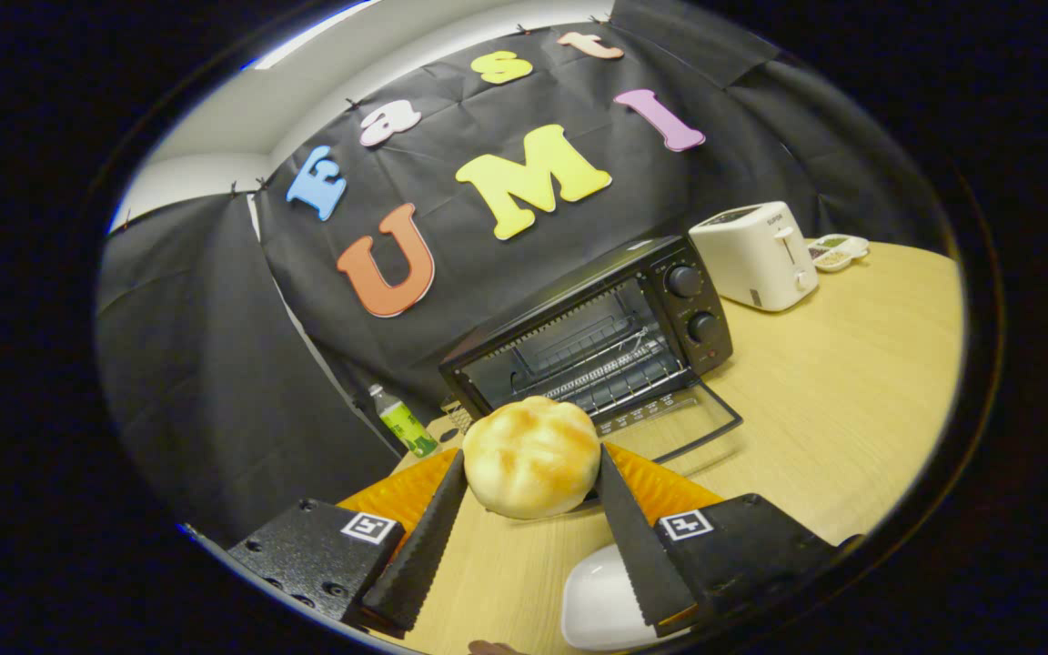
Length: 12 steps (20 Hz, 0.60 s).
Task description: Open the toaster oven, put the food inside, and close the toaster oven door.
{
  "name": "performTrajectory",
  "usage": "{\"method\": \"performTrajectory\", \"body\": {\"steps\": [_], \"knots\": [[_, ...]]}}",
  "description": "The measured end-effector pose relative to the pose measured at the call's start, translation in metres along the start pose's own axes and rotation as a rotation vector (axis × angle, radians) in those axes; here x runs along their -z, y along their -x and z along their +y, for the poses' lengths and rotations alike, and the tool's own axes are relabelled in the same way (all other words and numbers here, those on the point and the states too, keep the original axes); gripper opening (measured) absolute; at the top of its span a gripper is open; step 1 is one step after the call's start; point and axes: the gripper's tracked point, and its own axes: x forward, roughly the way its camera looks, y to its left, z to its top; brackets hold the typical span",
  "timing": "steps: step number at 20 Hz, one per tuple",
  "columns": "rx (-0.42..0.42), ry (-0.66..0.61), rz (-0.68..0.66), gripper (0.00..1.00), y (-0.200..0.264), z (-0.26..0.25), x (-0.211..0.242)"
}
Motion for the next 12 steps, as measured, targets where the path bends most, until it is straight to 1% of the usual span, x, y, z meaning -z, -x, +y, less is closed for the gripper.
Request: {"method": "performTrajectory", "body": {"steps": [4,8,10,12], "knots": [[-0.018,-0.085,0.016,0.9,-0.041,-0.011,-0.01],[0.005,-0.159,0.086,0.9,-0.084,-0.029,-0.014],[0.006,-0.191,0.082,0.9,-0.101,-0.033,-0.024],[0.027,-0.209,0.091,0.9,-0.119,-0.04,-0.027]]}}
